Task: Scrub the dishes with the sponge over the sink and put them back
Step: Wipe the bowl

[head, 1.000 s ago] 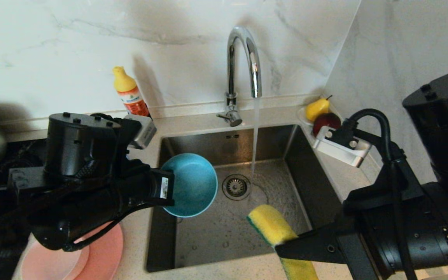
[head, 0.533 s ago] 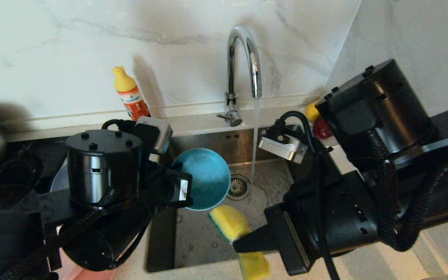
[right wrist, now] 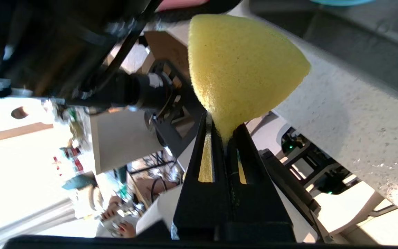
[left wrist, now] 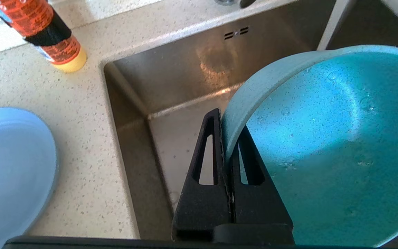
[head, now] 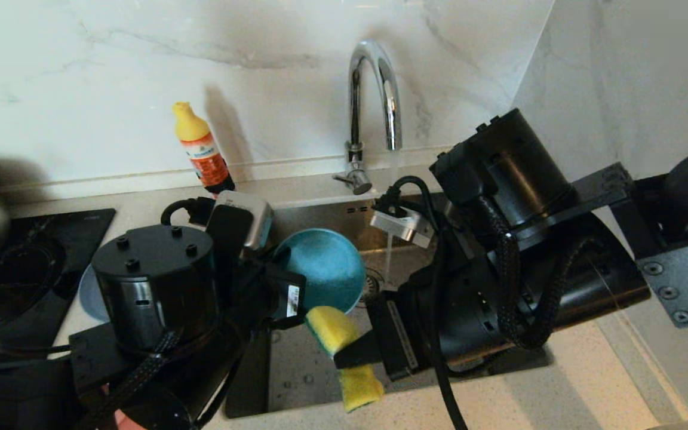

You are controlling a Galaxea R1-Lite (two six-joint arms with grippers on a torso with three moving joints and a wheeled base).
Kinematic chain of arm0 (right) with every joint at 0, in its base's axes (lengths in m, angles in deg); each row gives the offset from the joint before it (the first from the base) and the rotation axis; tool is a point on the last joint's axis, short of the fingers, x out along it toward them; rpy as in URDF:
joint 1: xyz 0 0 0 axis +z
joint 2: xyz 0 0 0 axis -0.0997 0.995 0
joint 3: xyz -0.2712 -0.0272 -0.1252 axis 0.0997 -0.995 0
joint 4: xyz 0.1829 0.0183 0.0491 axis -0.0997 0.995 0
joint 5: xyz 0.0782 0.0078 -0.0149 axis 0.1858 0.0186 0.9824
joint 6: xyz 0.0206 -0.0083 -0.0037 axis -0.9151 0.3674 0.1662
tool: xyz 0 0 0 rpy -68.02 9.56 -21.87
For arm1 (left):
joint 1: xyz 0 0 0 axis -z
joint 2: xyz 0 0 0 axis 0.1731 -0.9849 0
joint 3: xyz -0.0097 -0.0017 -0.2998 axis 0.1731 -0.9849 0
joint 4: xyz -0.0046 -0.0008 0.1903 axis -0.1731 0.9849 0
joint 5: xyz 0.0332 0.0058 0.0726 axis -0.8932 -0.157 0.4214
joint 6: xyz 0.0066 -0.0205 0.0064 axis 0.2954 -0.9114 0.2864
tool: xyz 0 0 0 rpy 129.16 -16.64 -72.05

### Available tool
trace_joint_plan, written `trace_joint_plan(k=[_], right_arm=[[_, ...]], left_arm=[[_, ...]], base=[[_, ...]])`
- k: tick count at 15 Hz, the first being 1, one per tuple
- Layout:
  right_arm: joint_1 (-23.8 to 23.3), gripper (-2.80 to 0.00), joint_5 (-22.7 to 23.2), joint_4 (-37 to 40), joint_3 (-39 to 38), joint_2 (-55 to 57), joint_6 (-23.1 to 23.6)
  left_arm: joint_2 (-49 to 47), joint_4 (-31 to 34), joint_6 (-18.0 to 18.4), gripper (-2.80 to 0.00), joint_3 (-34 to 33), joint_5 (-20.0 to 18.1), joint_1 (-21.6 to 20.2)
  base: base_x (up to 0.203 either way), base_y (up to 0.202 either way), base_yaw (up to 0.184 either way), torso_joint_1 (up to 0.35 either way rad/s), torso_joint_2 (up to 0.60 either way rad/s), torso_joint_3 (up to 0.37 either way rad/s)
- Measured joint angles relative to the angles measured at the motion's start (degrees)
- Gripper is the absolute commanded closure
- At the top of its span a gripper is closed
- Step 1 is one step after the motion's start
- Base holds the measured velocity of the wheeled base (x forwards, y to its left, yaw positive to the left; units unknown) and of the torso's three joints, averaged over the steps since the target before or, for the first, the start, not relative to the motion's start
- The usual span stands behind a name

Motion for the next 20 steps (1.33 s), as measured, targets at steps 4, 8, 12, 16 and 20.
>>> trace_joint_plan(k=[4,8,12,16,20], right_arm=[[-2.32,0.00,0.03,0.00,2.16,2.48,-2.07],[-3.58,0.00,0.39,0.11,4.13,4.17,-2.56],[-4.63,0.00,0.42,0.16,6.64,5.96,-3.16],[-6.22,0.00,0.39,0.17,7.54,7.32,-3.19],[-6.48,0.00,0.44,0.17,8.52,7.80,-3.58]], left_arm=[[0.10,-0.61,-0.02,0.00,-0.81,-0.08,0.17],[0.10,-2.82,0.05,0.00,-1.88,-0.09,2.15],[0.27,-3.15,0.06,0.00,-2.03,-0.09,3.10],[0.55,-3.27,0.05,0.00,-2.73,-0.09,3.77],[0.32,-5.54,0.14,0.00,-3.70,0.00,5.16]], base=[[0.000,0.000,0.000,0.000,0.00,0.000],[0.000,0.000,0.000,0.000,0.00,0.000],[0.000,0.000,0.000,0.000,0.00,0.000],[0.000,0.000,0.000,0.000,0.00,0.000],[0.000,0.000,0.000,0.000,0.00,0.000]])
